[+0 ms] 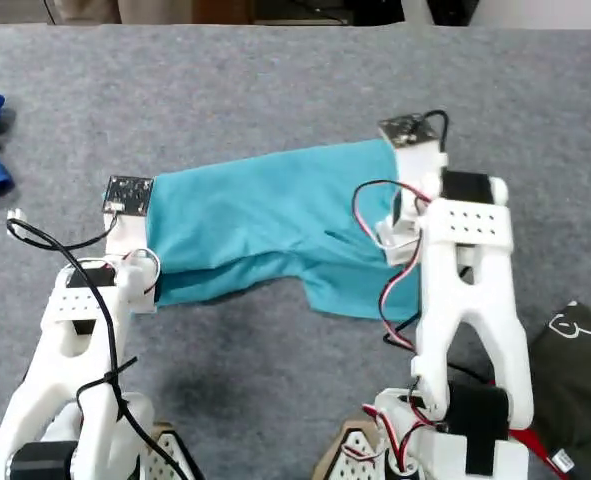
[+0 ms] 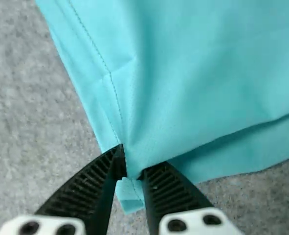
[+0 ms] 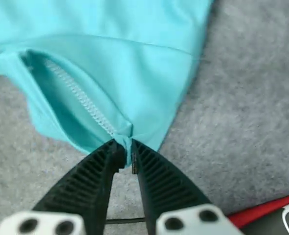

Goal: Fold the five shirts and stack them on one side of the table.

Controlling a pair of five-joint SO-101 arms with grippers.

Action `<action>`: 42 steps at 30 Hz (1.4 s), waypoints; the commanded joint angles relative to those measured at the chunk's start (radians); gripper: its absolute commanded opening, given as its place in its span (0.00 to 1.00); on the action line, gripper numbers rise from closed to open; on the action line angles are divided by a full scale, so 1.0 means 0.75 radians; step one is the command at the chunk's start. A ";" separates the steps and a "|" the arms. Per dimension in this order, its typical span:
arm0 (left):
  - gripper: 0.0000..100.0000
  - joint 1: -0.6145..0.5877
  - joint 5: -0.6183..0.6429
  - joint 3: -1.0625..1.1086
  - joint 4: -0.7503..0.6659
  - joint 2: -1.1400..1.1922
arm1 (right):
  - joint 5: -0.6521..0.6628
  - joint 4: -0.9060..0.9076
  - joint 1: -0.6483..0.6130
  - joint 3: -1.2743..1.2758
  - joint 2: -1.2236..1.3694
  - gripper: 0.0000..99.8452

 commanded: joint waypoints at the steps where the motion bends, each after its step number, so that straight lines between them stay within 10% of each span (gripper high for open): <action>1: 0.02 -0.002 -0.012 0.002 0.010 -0.034 | 0.018 -0.037 0.130 0.003 -0.030 0.00; 42: 0.08 0.004 -0.203 0.049 0.125 -0.034 | 0.307 -0.059 0.218 0.036 -0.003 0.00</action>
